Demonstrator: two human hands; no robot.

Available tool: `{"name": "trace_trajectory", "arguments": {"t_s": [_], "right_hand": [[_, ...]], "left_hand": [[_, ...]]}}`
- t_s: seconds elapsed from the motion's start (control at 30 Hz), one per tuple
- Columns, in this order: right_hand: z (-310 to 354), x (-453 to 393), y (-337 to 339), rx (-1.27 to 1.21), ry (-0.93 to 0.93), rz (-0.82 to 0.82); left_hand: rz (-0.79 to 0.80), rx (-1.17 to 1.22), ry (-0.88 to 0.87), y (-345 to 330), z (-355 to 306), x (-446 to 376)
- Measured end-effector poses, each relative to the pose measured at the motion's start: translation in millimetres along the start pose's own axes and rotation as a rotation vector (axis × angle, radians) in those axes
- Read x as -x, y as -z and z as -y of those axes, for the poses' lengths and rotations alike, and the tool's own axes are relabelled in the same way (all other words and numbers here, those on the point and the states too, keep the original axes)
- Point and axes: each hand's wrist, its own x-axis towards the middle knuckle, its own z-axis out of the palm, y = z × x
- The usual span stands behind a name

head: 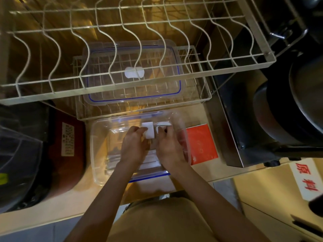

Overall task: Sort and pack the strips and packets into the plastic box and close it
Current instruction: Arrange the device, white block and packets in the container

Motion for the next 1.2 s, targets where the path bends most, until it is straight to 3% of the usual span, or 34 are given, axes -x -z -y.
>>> {"name": "trace_trajectory", "arguments": {"t_s": [0.37,0.67,0.77,0.93,1.0,1.2], "right_hand": [[-8.9,0.4,-1.2,0.000,0.017,-0.024],[-10.1,3.5,5.2,-0.039,0.061,-0.046],[-8.8,10.2,20.6,-0.350,0.048,-0.179],[-21.1,34.6,48.9,-1.324,-0.335,-0.292],[-31.7,46.4,59.2,-1.597,-0.453,-0.306],[-59.8,72.0,57.0,-1.804,-0.771,-0.530]], "left_hand": [[0.000,0.008,-0.097,-10.1,-6.9,0.0],[0.078,-0.112,-0.061,-4.6,-12.7,0.4],[0.099,-0.206,-0.083,8.1,-27.0,-2.7],[0.243,-0.193,-0.308,26.4,-67.8,-11.8],[0.299,-0.184,-0.354,28.7,-88.2,-15.9],[0.392,-0.320,-0.396,12.0,-149.1,-30.9]]}}
